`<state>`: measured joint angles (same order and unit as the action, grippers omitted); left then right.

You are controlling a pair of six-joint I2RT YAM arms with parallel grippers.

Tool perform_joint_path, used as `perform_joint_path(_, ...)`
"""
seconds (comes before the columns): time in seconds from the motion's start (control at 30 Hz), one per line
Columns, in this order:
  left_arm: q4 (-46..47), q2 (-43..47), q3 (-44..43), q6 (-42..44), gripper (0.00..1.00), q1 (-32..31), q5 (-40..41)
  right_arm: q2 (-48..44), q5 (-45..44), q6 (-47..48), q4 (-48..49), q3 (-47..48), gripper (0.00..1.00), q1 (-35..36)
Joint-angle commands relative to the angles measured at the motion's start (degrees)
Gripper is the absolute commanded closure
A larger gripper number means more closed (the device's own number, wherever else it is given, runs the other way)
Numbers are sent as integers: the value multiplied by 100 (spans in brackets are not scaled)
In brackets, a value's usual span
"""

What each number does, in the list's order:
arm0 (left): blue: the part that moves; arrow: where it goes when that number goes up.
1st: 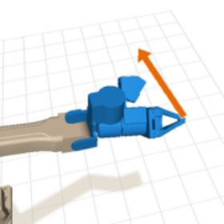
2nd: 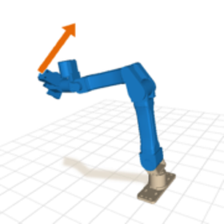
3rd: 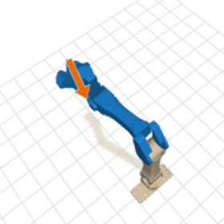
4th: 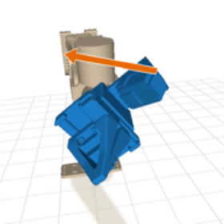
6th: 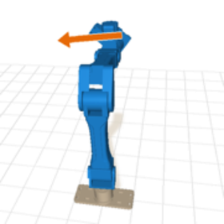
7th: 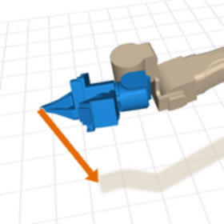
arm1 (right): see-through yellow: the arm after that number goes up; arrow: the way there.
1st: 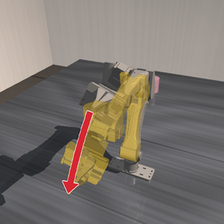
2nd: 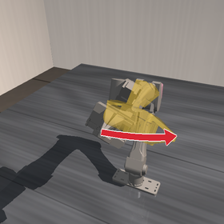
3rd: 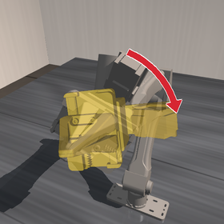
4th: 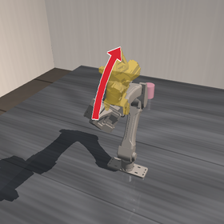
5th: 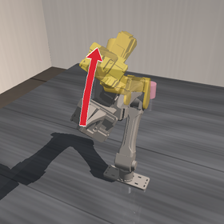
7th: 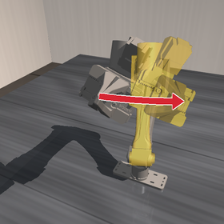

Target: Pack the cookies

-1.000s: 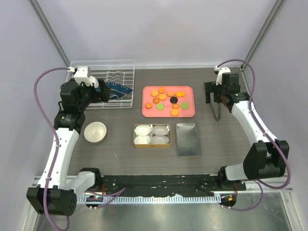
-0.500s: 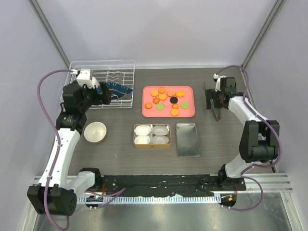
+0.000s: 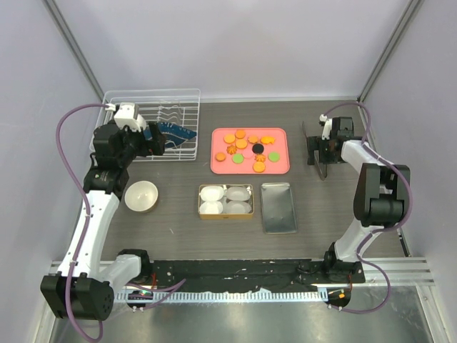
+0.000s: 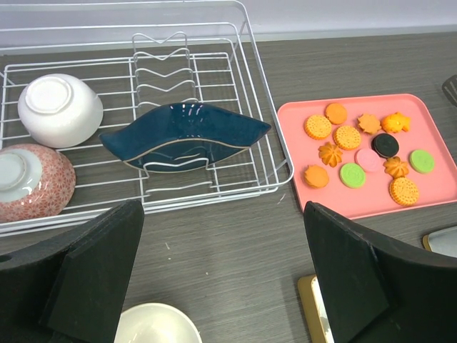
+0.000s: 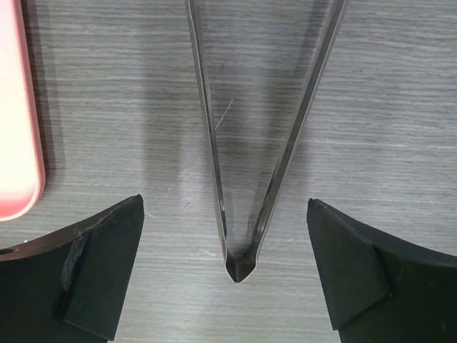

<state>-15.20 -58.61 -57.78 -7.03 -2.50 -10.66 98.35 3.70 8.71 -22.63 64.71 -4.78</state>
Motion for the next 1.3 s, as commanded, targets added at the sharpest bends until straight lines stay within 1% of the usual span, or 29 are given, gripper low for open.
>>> perform_joint_path(0.0,342,8,12,61,0,31,-86,220,174,104,224,314,0,-94)
perform_joint_path(0.33,448,95,127,96,0,31,-174,730,253,149,356,516,1,-146)
perform_joint_path(0.47,439,78,109,88,0,31,-147,888,315,157,365,631,5,-155)
perform_joint_path(0.67,457,34,109,87,0,31,-147,1063,289,228,400,745,6,-155)
perform_joint_path(0.83,457,-10,109,96,0,31,-130,1222,271,254,409,868,10,-164)
perform_joint_path(0.93,483,-10,118,114,0,31,-112,1301,280,271,418,894,15,-164)
perform_joint_path(1.03,492,-10,144,114,0,31,-95,1363,289,237,409,921,26,-164)
perform_joint_path(1.07,492,-1,153,123,0,31,-86,1363,289,228,417,921,32,-164)
perform_joint_path(1.23,474,51,162,131,0,31,-60,1205,192,210,383,877,40,-164)
perform_joint_path(1.27,483,69,162,140,0,39,-59,1161,183,175,365,877,45,-164)
